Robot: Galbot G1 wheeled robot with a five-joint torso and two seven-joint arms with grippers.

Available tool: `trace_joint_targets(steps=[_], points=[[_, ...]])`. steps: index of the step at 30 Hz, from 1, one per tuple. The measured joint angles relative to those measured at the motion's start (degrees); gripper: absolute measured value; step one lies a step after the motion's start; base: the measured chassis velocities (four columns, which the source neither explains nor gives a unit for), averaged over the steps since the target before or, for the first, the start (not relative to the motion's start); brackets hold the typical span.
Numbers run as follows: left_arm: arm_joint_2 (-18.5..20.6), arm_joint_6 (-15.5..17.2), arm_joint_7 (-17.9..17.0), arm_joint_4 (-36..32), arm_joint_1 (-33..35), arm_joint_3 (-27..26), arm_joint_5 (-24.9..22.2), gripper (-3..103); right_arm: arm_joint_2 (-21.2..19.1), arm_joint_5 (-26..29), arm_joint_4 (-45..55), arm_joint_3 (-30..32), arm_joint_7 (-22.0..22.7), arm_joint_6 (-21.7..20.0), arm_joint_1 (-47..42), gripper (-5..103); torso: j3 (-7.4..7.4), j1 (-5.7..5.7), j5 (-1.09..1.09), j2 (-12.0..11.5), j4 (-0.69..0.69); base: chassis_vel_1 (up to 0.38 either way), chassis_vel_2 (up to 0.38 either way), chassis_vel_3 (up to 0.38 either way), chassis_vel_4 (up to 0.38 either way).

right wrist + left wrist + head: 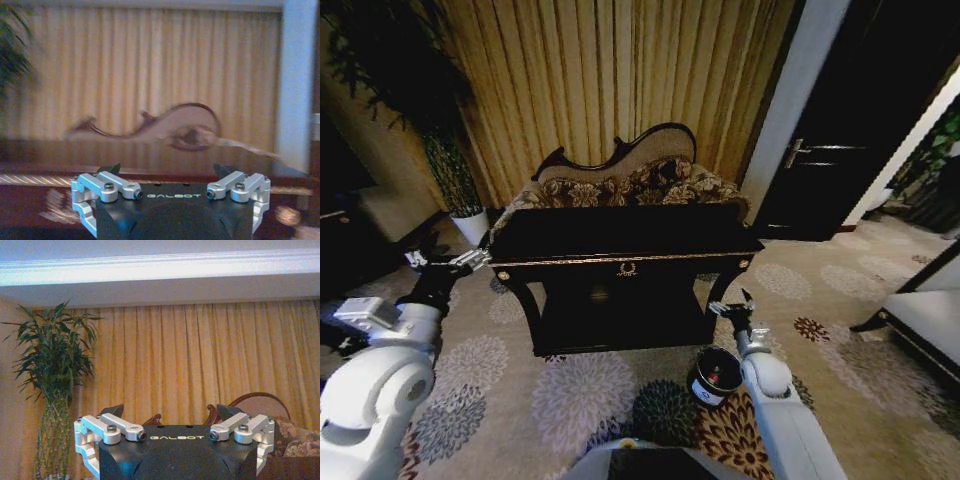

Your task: Move to the front of the table and place the trash on the table into the trash bin.

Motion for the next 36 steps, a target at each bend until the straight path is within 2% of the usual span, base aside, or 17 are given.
trace_joint_targets(steps=[2,5,8,11,15,28,36], points=[[0.1,0.0,0.0,-0.1,0.1,-0.1,0.0,100,-0.3,2.1,3.1,-0.2,0.0,-1.3,-1.7,100,0.0,0.0,0.03,0.0,0.0,0.0,0.0,0.0,0.0],[0.0,0.2,0.3,-0.1,0.5,-0.3,0.1,100,-2.6,10.5,16.8,1.2,0.0,-5.2,-7.9,100,0.0,0.0,-0.01,0.0,-0.05,0.0,0.0,0.0,0.0],[-0.7,0.2,1.2,0.2,0.4,0.0,0.4,100,-3.9,13.1,21.9,2.7,0.0,-7.1,-10.1,100,-0.01,-0.01,0.01,0.0,-0.04,0.0,0.0,0.0,0.0],[-1.3,0.1,2.2,0.3,0.6,0.5,0.7,100,-4.6,12.9,23.5,3.6,0.0,-8.2,-10.5,100,0.0,-0.01,0.02,0.0,-0.02,0.0,0.0,0.0,0.0],[-1.9,0.1,3.2,0.3,0.9,0.7,0.9,100,-5.0,11.3,23.5,4.3,0.0,-7.4,-11.1,100,0.01,0.0,0.03,0.0,-0.02,0.0,0.0,0.0,0.0],[-1.6,-0.3,3.5,1.2,0.4,0.0,0.9,100,-6.8,11.1,23.7,6.1,0.0,-7.0,-10.9,100,0.01,0.02,0.02,0.0,-0.03,0.018,-0.014,-0.012,0.016],[-1.6,-0.3,3.5,1.5,0.2,0.0,1.0,100,-7.3,11.4,22.2,6.1,0.0,-6.9,-9.0,100,0.01,0.02,0.01,0.0,-0.02,0.168,-0.169,-0.169,0.162]])
